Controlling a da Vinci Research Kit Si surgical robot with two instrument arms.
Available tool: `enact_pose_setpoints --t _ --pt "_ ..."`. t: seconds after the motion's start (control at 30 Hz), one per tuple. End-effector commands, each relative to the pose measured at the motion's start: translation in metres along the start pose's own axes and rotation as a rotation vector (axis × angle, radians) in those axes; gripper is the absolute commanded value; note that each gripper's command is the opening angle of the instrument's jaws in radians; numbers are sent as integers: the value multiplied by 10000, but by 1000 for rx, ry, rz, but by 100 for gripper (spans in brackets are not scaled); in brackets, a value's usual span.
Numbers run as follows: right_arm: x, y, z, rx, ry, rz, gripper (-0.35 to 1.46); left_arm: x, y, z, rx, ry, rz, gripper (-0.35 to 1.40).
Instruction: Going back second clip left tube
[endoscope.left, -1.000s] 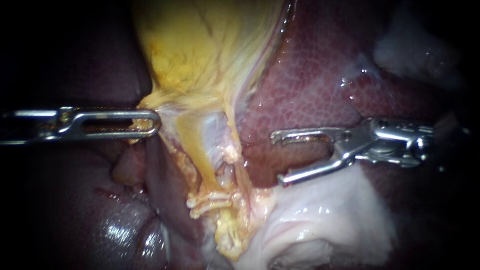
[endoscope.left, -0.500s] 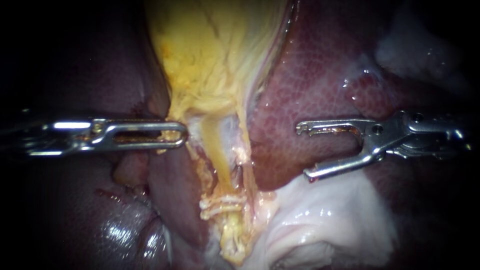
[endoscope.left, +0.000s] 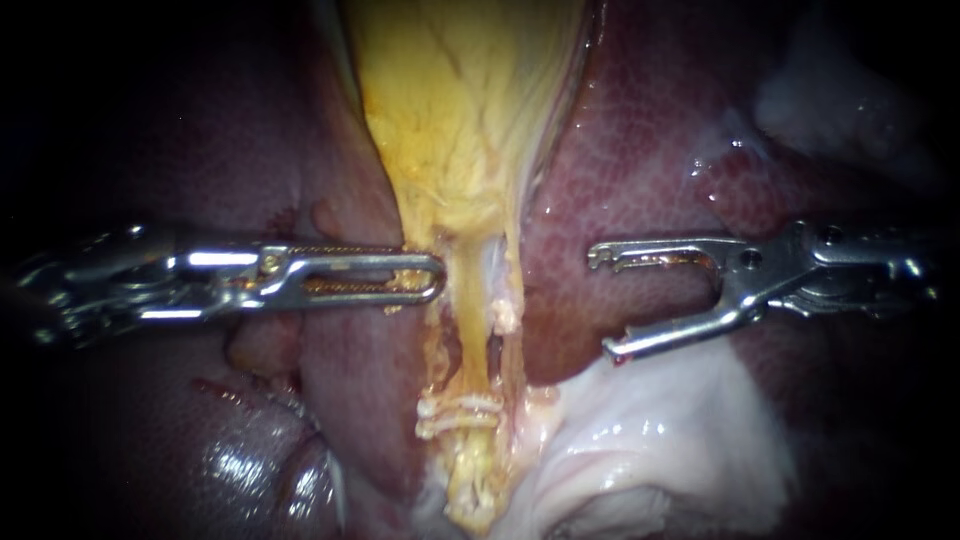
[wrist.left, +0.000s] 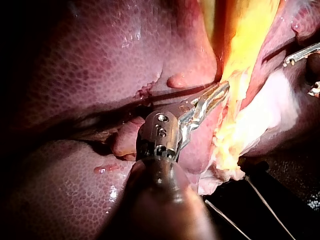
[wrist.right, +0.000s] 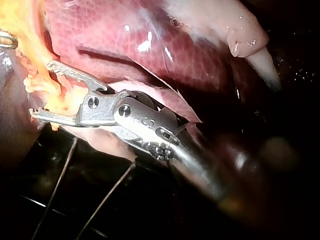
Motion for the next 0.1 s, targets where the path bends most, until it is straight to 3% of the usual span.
enact_pose_setpoints --t 0.03,0.1 --pt "1 -1 0 2 0 0 60 0 0 0 1 0 0 -35" --pt "1 -1 0 2 0 0 60 -1 0 -1 1 0 0 -35"
